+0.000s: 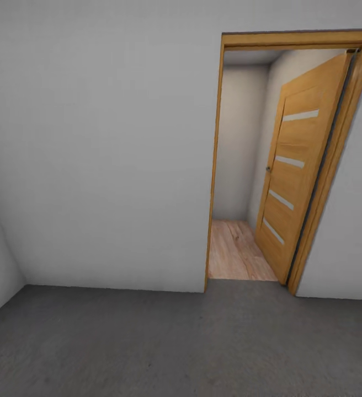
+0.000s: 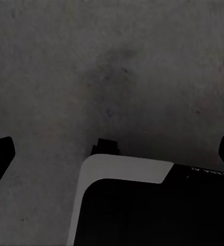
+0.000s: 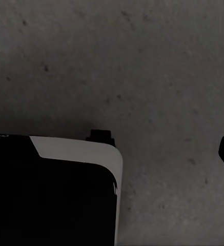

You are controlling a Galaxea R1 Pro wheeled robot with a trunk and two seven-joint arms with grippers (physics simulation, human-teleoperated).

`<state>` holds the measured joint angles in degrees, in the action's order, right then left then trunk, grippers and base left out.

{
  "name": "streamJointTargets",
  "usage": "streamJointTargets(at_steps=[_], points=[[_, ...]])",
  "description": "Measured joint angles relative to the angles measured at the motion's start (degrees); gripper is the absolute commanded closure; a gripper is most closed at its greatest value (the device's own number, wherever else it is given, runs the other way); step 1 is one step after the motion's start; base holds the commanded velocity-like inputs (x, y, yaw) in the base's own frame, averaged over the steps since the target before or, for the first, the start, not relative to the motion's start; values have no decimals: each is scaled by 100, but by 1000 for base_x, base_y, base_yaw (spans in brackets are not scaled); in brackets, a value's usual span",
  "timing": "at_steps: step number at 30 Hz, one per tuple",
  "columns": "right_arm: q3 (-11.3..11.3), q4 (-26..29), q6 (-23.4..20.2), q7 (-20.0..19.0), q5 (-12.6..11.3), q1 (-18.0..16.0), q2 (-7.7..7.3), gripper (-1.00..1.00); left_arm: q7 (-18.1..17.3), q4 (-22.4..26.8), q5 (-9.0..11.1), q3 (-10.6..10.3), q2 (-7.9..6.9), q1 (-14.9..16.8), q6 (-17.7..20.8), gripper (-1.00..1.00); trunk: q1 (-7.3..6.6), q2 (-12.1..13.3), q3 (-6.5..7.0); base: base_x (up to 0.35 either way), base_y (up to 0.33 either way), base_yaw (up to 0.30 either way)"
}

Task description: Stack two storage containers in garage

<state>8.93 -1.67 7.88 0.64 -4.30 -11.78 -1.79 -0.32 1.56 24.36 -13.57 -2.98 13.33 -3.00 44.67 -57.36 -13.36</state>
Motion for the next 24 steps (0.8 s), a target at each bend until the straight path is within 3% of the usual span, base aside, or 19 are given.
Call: streamJointTargets(at_steps=[24], points=[[0,0,3,0,0,0,-8,-100,0,3,0,0,0,0,0,-100,0,0,72,0,0,-205]])
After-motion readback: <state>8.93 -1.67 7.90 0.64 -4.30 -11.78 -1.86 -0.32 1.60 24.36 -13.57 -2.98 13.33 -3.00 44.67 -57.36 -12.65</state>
